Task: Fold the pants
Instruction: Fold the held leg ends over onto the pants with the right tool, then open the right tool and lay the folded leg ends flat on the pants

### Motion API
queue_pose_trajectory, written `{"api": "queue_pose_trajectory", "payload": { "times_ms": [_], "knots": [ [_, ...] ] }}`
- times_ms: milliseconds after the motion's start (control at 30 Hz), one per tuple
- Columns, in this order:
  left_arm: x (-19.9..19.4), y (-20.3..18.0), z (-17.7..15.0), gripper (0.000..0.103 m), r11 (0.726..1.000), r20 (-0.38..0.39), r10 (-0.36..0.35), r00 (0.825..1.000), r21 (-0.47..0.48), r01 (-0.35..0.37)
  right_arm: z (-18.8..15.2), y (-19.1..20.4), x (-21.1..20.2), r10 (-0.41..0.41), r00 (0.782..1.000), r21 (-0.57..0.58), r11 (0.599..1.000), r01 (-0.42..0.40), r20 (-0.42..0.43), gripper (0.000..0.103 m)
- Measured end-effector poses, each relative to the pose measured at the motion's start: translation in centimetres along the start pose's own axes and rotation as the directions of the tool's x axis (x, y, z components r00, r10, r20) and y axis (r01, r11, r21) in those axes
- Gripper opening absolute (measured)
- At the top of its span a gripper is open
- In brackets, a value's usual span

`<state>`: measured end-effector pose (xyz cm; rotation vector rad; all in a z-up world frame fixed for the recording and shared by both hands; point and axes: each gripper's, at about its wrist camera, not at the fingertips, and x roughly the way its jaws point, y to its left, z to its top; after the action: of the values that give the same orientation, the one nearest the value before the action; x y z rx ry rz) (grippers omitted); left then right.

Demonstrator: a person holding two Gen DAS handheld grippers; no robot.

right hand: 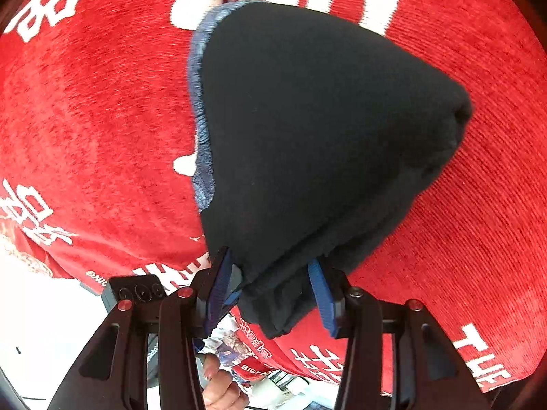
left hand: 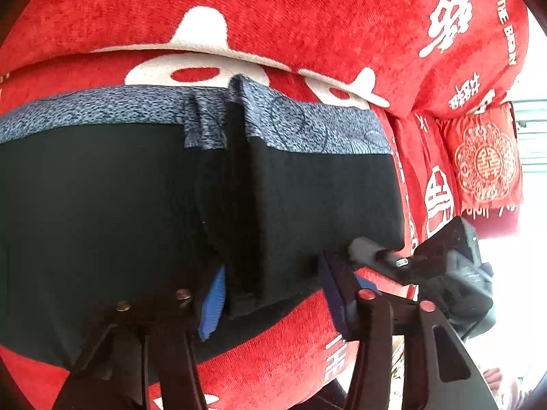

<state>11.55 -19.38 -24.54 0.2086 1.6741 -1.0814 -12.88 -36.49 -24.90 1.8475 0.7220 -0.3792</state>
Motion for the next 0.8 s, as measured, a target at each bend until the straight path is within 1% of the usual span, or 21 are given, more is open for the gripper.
{"api": "queue_pose_trajectory", "payload": {
  "times_ms": [33,100,200,233,267,300,333,367,400,433,467,500,533,567,600,633,667,700,733,767,800],
  "knots": [
    [-0.1,0.0,-0.1,0.046,1.0,0.001,0.002,1.0,0.001,-0.002,0.0,0.0,0.1,-0.022,1.0,-0.003,1.0,0.022,0.003,0.019],
    [-0.8,-0.5,-0.5,0.046,1.0,0.016,0.014,1.0,0.015,-0.014,-0.3,0.4,0.0,-0.024,1.0,-0.017,1.0,0.024,0.0,0.018],
    [-2.1,-1.1,-1.7,0.046,0.998,0.043,0.036,0.998,0.047,-0.038,-1.2,1.6,-0.9,-0.042,0.999,-0.089,0.995,0.042,-0.004,0.018],
    [-2.2,-1.0,-2.2,0.046,0.997,0.051,0.062,0.997,0.044,-0.064,-1.4,1.7,-0.9,-0.051,0.999,-0.099,0.994,0.05,-0.009,0.018],
    [-2.2,-0.7,-2.6,0.046,0.994,0.061,0.102,0.993,0.036,-0.104,-1.4,1.5,-0.7,-0.066,0.998,-0.1,0.993,0.065,-0.011,0.018],
    [-1.9,-0.3,-3.0,0.046,0.983,0.074,0.183,0.98,0.021,-0.185,-1.3,1.2,-0.4,-0.1,0.995,-0.096,0.991,0.099,-0.012,0.018],
    [-1.5,0.3,-3.2,0.046,0.967,0.069,0.254,0.965,0.007,-0.255,-1.1,0.3,0.3,-0.139,0.99,-0.076,0.988,0.137,-0.027,0.02],
    [-1.4,0.6,-3.2,0.047,0.964,0.063,0.266,0.962,-0.003,-0.267,-0.9,-0.5,1.0,-0.136,0.989,-0.049,0.99,0.133,-0.06,0.027],
    [-1.8,0.9,-3.2,0.047,0.967,0.071,0.253,0.965,-0.025,-0.252,-0.8,-0.7,1.5,-0.127,0.988,-0.029,0.992,0.125,-0.082,0.031],
    [-2.2,0.8,-3.2,0.047,0.966,0.085,0.258,0.963,-0.029,-0.256,-0.9,-0.7,1.5,-0.106,0.988,-0.024,0.994,0.104,-0.113,0.033],
    [-2.7,0.5,-3.1,0.047,0.96,0.107,0.28,0.954,-0.017,-0.28,-1.2,-0.3,1.4,-0.109,0.984,-0.052,0.993,0.102,-0.141,0.039],
    [-3.3,0.0,-2.8,0.047,0.949,0.13,0.312,0.941,0.008,-0.316,-1.5,0.2,1.2,-0.132,0.976,-0.102,0.988,0.115,-0.171,0.041],
    [-3.7,-0.5,-2.6,0.047,0.942,0.148,0.328,0.933,0.027,-0.335,-2.1,1.4,0.6,-0.168,0.967,-0.19,0.973,0.131,-0.193,0.041],
    [-4.0,-0.9,-2.2,0.049,0.941,0.158,0.326,0.932,0.037,-0.336,-2.4,2.2,-0.2,-0.179,0.965,-0.242,0.961,0.13,-0.192,0.041],
    [-4.3,-1.5,-1.7,0.054,0.945,0.161,0.313,0.936,0.045,-0.324,-2.5,3.3,-1.0,-0.179,0.968,-0.291,0.949,0.122,-0.176,0.041],
    [-4.3,-1.9,-1.2,0.064,0.949,0.164,0.3,0.94,0.047,-0.311,-2.1,5.1,-2.5,-0.172,0.977,-0.36,0.926,0.117,-0.126,0.041],
    [-4.3,-2.3,-0.7,0.065,0.953,0.174,0.285,0.943,0.05,-0.298,-1.6,6.1,-3.4,-0.17,0.982,-0.396,0.91,0.123,-0.086,0.041],
    [-4.0,-2.8,-0.1,0.065,0.955,0.181,0.277,0.944,0.058,-0.291,-0.8,7.2,-4.5,-0.165,0.985,-0.427,0.894,0.132,-0.041,0.037],
    [-3.5,-3.2,0.3,0.065,0.953,0.179,0.279,0.944,0.067,-0.294,0.6,8.6,-5.3,-0.169,0.985,-0.454,0.877,0.159,0.019,0.034],
    [-2.8,-3.5,0.7,0.065,0.949,0.175,0.293,0.94,0.07,-0.308,2.0,9.5,-5.6,-0.184,0.981,-0.461,0.867,0.19,0.059,0.026],
    [-2.2,-3.8,1.1,0.065,0.944,0.171,0.308,0.936,0.064,-0.323,3.0,9.7,-6.0,-0.2,0.976,-0.462,0.86,0.216,0.085,0.023]
  ]
}}
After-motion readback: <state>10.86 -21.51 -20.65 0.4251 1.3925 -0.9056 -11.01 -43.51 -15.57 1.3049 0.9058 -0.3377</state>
